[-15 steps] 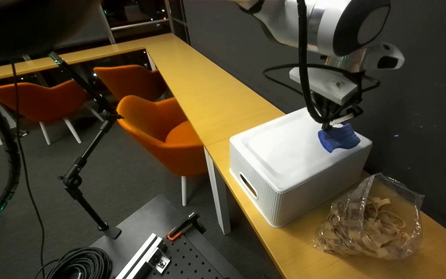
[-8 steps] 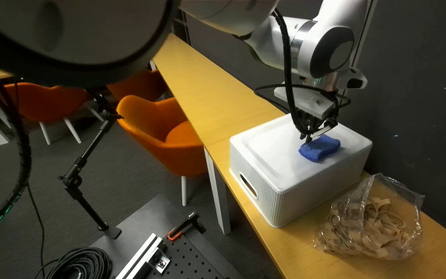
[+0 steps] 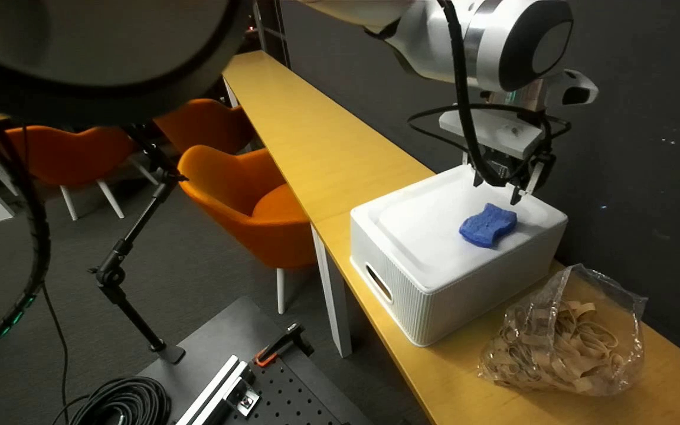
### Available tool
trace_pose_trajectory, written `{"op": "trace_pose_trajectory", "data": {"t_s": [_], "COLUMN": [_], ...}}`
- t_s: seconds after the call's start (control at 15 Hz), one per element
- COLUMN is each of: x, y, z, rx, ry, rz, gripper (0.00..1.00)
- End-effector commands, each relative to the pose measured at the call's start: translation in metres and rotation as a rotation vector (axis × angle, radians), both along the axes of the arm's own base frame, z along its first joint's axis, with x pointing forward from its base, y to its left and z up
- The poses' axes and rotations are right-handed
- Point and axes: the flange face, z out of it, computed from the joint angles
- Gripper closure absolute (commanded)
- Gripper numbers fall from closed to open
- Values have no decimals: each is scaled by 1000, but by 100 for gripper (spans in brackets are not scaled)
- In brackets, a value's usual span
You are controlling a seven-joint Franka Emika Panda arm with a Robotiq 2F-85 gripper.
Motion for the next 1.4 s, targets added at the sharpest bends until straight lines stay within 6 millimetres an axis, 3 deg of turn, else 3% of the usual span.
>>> {"op": "trace_pose_trajectory", "data": {"t_s": [0.0, 0.07, 0.13, 0.4, 0.8, 0.93, 1.07, 1.33], "x": [-2, -6, -4, -5, -30, -41, -46, -32], "y": [-30, -40, -31, -42, 0, 4, -4, -16], "z": [-12, -11, -14, -18, -4, -3, -12, -36], "rx": [-36, -62, -35, -52, 26, 32, 28, 18], "ry": [55, 62, 37, 50, -25, -31, -35, -26], "rz": [-11, -23, -23, -30, 46, 46, 39, 35], "gripper": [0, 0, 1, 0, 0, 0, 0, 0]}}
